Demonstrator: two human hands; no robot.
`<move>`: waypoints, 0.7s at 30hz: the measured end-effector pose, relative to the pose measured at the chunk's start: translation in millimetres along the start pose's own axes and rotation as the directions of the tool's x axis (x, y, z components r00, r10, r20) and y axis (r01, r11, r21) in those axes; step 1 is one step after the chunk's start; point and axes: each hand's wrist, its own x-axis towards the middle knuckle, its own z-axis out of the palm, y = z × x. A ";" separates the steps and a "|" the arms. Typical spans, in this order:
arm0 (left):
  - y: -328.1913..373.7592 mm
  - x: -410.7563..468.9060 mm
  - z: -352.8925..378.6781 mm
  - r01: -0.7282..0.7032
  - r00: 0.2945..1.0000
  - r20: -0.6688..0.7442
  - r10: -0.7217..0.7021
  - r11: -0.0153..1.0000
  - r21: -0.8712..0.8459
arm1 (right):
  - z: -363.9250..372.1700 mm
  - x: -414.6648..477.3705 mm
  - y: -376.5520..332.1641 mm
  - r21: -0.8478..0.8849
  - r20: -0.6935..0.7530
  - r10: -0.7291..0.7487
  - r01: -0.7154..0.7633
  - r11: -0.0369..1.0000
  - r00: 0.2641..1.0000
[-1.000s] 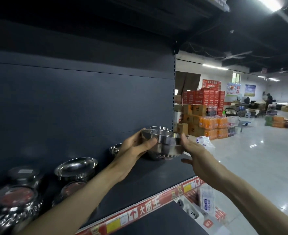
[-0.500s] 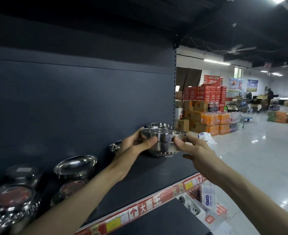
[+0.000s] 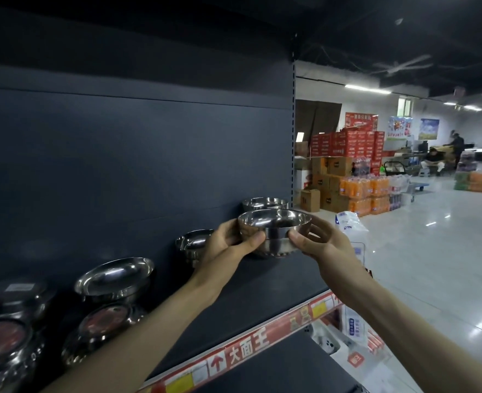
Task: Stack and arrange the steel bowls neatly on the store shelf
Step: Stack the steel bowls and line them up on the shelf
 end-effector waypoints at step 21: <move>22.4 115.6 18.8 0.017 0.996 -0.084 -0.026 0.993 -0.116 | -3.9 119.2 -3.7 -0.141 -0.094 -0.057 0.043 0.989 0.994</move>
